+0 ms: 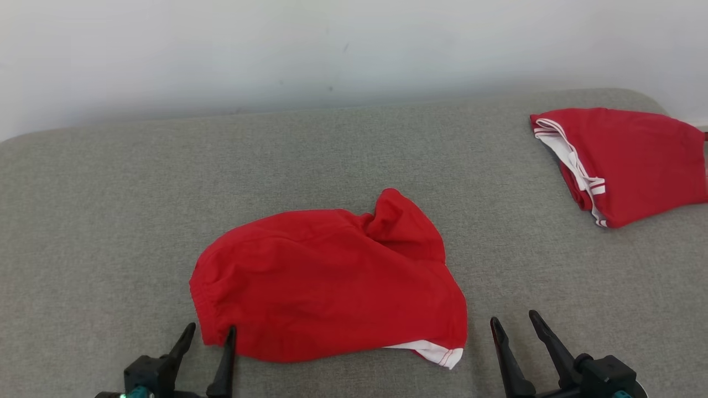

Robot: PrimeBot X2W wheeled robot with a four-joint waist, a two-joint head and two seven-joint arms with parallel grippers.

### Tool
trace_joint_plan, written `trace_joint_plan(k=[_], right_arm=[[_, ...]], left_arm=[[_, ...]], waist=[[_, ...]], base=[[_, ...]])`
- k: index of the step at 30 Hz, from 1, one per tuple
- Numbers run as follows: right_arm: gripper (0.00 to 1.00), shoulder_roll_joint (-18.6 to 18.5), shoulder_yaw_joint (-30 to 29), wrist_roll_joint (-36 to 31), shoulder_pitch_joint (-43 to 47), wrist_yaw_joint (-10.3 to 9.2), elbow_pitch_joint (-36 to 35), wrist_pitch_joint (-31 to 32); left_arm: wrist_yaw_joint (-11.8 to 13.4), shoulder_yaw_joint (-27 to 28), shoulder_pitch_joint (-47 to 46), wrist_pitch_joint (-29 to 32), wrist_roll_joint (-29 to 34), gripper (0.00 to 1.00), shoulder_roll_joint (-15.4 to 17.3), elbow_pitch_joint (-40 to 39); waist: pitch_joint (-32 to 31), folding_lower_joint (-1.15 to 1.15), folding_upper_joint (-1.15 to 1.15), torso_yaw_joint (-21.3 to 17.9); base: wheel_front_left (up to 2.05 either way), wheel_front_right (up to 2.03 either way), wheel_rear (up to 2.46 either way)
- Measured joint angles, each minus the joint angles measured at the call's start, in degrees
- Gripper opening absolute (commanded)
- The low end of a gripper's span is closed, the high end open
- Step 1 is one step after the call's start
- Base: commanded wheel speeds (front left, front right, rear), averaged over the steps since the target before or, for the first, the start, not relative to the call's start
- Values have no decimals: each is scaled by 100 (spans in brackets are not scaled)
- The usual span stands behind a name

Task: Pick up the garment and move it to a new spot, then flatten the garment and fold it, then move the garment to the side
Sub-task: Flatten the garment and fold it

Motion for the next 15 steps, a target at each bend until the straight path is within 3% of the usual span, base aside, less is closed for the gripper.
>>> trace_joint_plan(k=[3, 4, 5, 6, 15], right_arm=[[100, -11, 5, 2, -1, 0, 1, 0], [100, -14, 3, 5, 0, 0, 2, 0], [100, -19, 2, 5, 0, 0, 1, 0], [100, -20, -2, 5, 1, 0, -1, 0], [100, -20, -135, 3, 169, 0, -35, 1]], left_arm=[[0, -46, -183, 0, -143, 100, 51, 261], [0, -73, -235, 0, -202, 76, 55, 305], [0, -119, -279, 0, -261, 17, 58, 322], [0, -159, -309, 0, -307, 0, 53, 303], [0, -784, -136, 0, -710, 0, 174, -675]], waist=[[14, 0, 0, -58], [11, 0, 0, -69], [2, 0, 0, -75], [-10, 0, 0, -77], [-95, 0, 0, 165]], base=[[0, 0, 0], [0, 0, 0], [0, 0, 0], [0, 0, 0], [0, 0, 0]])
